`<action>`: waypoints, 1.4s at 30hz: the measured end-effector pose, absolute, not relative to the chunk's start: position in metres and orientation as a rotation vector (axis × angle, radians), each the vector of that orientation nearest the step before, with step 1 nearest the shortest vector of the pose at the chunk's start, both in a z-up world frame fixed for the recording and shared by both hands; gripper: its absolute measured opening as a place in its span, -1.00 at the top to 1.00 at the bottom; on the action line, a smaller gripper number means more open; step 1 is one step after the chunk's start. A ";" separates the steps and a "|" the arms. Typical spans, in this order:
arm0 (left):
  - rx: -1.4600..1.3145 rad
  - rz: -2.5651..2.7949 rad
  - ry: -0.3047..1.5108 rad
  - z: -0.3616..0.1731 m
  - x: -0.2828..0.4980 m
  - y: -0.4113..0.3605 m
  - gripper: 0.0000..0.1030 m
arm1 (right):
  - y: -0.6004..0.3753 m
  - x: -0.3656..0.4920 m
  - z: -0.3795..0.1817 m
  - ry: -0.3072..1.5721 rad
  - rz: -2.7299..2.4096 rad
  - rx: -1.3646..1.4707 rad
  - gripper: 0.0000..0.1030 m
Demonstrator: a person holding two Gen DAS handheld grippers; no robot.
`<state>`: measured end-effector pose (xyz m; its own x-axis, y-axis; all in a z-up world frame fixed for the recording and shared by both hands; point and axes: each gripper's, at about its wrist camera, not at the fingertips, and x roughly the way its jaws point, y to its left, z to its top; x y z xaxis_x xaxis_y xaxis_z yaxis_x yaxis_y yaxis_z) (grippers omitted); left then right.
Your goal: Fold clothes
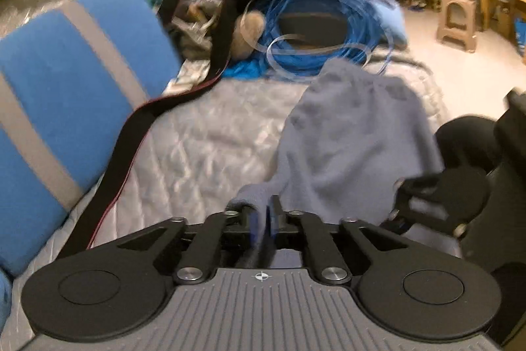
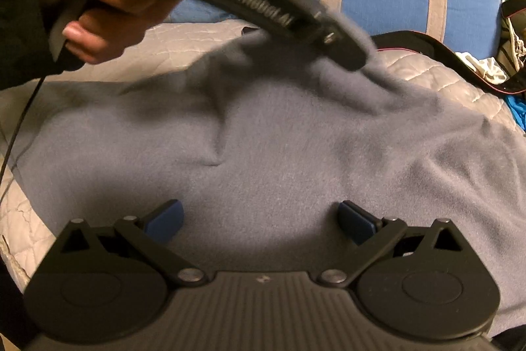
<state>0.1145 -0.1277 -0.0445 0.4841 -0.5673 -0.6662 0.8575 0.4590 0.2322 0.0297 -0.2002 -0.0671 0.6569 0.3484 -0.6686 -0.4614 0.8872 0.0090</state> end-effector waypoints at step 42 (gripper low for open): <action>0.258 -0.744 1.038 -0.059 0.131 0.020 0.94 | -0.243 0.061 -0.034 0.595 0.323 0.104 -0.93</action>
